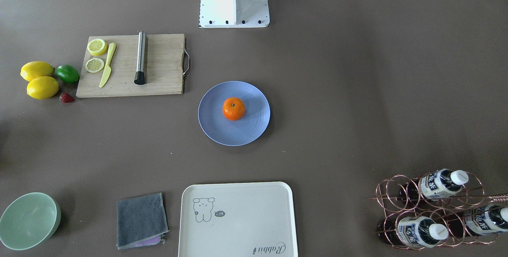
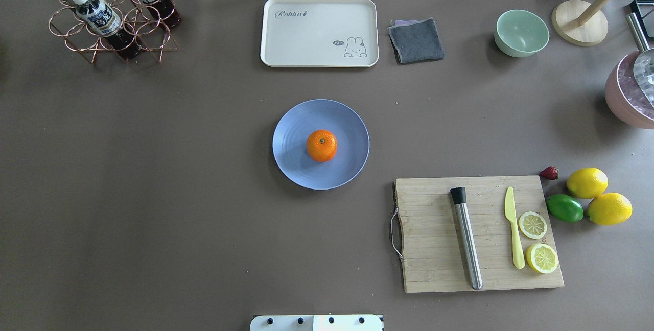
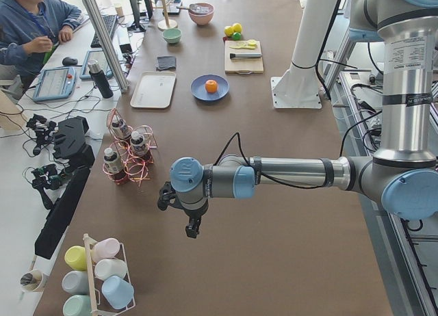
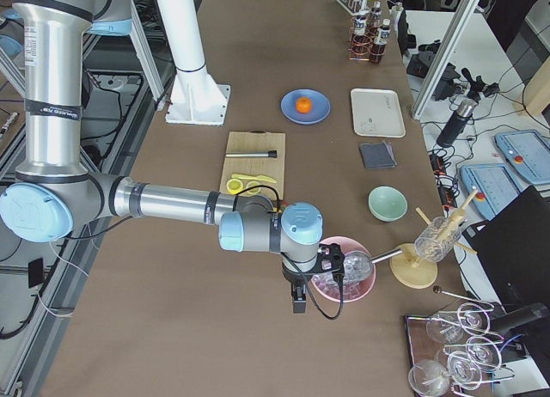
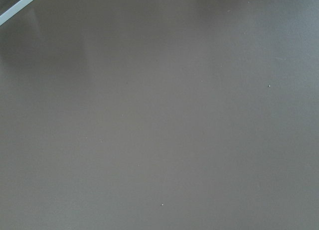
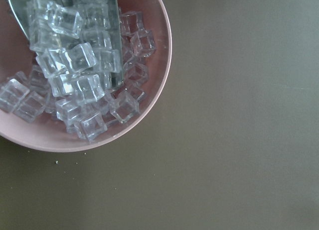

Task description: Pick orange to plate

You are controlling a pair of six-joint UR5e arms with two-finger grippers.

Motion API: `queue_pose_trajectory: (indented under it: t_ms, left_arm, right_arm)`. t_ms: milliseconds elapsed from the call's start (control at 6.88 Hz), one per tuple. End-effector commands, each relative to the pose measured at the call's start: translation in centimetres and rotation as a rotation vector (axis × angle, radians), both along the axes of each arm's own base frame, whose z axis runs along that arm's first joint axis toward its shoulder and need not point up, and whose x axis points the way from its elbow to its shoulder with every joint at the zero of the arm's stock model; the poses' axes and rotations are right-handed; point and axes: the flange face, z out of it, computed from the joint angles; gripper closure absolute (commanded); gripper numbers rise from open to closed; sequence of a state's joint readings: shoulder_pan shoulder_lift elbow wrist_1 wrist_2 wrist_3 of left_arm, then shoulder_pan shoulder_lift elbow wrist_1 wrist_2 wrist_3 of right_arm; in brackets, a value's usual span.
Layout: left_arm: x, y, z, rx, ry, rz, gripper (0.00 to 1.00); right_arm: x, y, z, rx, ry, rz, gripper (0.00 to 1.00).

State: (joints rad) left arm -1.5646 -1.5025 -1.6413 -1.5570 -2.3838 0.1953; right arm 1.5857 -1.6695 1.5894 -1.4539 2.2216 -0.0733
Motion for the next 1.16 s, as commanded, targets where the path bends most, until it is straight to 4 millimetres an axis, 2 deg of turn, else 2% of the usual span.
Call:
queue_pose_trajectory:
  t_ms: [0,1017]
  left_arm:
    - [0.00,-0.02,0.11,-0.002,0.000,0.000,0.02]
    - [0.01,0.45,0.60,-0.012,0.001,0.001,0.02]
  right_arm:
    - [-0.10,0.27,0.16,0.006,-0.006,0.000,0.00]
    - [-0.33,0.45,0.19,0.003,-0.035,-0.004,0.00]
